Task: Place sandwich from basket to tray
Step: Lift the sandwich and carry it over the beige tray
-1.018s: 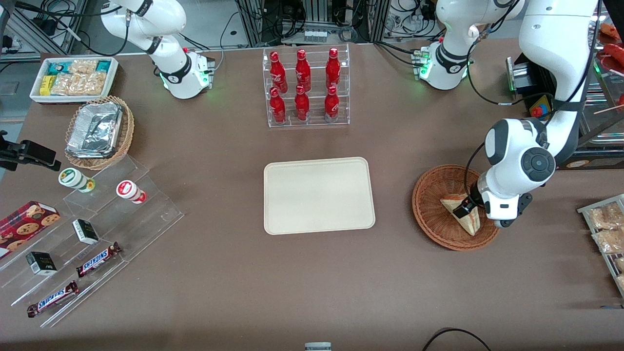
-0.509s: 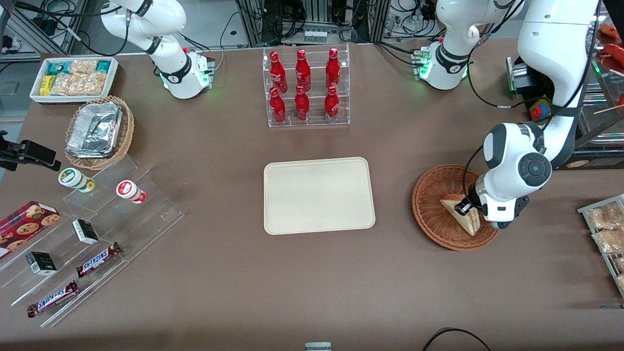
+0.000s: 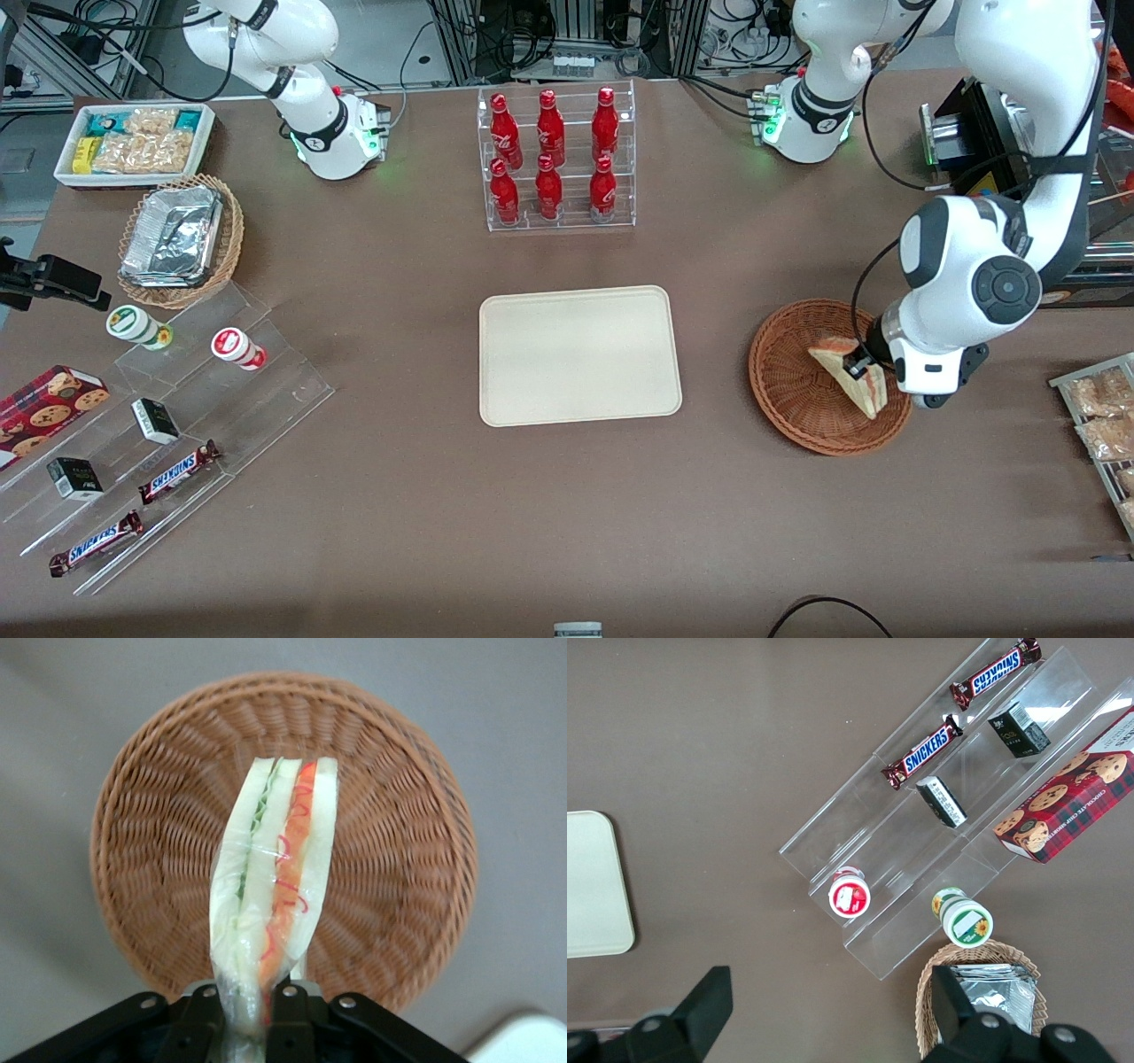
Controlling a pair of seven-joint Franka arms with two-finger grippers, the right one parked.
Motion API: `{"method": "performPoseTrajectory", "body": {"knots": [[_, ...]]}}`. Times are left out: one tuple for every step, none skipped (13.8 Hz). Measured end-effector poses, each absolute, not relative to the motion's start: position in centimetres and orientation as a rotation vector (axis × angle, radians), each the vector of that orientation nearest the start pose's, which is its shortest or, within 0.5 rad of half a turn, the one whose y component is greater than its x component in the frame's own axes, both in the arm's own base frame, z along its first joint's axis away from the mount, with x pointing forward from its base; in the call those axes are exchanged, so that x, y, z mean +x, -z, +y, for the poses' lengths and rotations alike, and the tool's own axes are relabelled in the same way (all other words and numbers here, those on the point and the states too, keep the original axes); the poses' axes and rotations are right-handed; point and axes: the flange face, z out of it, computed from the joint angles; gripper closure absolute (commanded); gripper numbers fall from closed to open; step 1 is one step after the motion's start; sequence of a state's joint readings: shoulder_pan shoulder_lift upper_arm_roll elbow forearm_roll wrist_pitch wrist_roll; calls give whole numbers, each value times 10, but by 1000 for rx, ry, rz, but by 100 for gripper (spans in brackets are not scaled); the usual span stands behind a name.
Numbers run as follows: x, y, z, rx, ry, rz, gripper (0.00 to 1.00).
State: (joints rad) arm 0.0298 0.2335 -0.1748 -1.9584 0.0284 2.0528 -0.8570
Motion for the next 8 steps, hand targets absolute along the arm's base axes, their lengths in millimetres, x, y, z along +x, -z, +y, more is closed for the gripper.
{"method": "performPoseTrajectory", "body": {"knots": [[576,-361,-98,-2904,-227,-1005,100],[572,-371,-118,-2915,-249,-949,100],[567,-377,-141,-2936,-265,-877,100],[561,-380,-167,-2961,-277,-793,100],[552,-380,-193,-2986,-286,-711,100],[542,-379,-220,-3005,-297,-636,100],[531,-376,-247,-3020,-309,-560,100],[520,-373,-274,-3035,-316,-486,100]]}}
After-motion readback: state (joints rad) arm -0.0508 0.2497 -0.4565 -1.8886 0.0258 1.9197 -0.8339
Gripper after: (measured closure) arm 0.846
